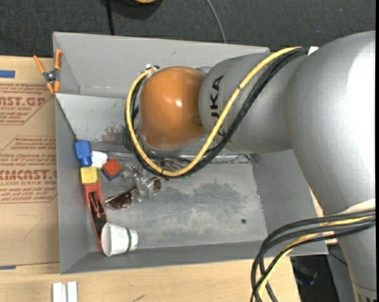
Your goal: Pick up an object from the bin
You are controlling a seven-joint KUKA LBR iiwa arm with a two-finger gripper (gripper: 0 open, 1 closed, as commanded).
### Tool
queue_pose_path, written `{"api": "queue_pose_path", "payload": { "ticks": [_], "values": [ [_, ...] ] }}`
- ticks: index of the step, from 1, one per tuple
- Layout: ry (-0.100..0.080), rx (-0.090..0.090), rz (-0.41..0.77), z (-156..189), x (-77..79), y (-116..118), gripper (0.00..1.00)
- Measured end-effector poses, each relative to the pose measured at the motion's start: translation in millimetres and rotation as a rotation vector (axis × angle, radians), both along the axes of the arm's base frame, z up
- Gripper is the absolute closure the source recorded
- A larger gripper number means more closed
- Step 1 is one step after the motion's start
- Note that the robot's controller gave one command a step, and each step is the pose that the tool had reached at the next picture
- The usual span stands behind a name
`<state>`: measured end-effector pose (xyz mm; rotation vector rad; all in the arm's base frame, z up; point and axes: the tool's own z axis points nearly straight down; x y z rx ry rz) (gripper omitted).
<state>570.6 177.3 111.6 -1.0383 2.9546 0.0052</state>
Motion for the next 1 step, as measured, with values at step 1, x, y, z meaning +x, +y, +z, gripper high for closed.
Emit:
{"api": "queue_pose_path", "payload": {
  "ticks": [1],
  "values": [
    [-0.011, 0.004, -0.005, 11.3, 6.5, 3.6, 1.00]
  ]
}}
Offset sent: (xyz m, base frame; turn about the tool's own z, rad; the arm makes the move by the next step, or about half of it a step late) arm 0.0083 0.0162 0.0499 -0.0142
